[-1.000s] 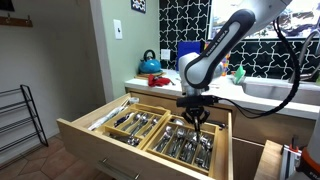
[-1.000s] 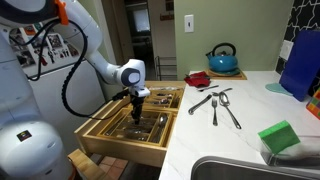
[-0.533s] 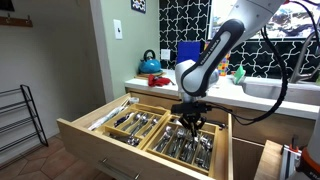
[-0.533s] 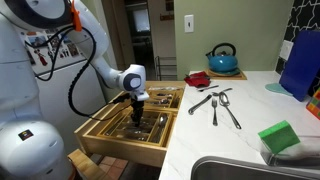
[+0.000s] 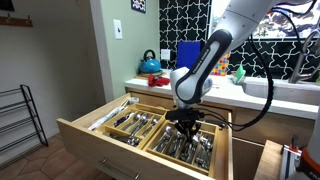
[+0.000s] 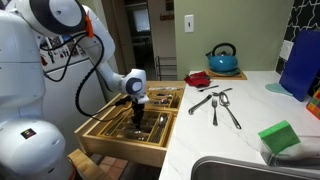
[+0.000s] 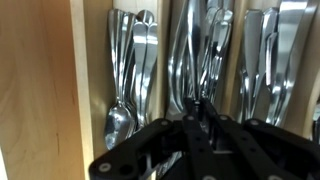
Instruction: Slide the silver bread knife a little to the left, pick up the silver fork from the kitchen counter and put it in the open drawer in the second cutlery compartment from the right
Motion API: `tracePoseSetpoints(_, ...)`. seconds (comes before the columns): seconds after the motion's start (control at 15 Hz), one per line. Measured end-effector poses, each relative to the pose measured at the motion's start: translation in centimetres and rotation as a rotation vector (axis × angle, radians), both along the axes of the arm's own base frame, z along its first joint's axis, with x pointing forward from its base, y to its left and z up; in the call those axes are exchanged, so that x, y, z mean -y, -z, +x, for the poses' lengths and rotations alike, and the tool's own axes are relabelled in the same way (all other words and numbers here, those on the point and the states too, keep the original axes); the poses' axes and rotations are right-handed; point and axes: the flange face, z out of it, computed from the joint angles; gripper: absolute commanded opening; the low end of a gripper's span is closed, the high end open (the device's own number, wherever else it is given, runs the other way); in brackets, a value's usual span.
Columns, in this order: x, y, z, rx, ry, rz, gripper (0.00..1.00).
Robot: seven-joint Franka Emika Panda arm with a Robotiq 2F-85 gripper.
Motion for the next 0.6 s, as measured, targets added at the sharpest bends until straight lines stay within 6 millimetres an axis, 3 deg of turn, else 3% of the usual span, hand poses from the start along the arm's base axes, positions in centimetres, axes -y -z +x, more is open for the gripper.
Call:
tracePoseSetpoints(0.13, -0.29, 0.66, 0.36, -0.008, 0.009, -0.005, 0.03)
tracePoseSetpoints(0.2, -0.32, 0.92, 0.52, -0.011, 0.013, -0.007, 0.36)
tracePoseSetpoints(0.27, -0.3, 1.12, 0.67, -0.012, 0.015, -0.008, 0.36)
tracePoseSetpoints(0.53, -0.17, 1.0, 0.77, -0.013, 0.013, -0.014, 0.64)
tracePoseSetpoints(0.6, -0.13, 0.86, 0.53, -0.015, 0.009, -0.017, 0.23)
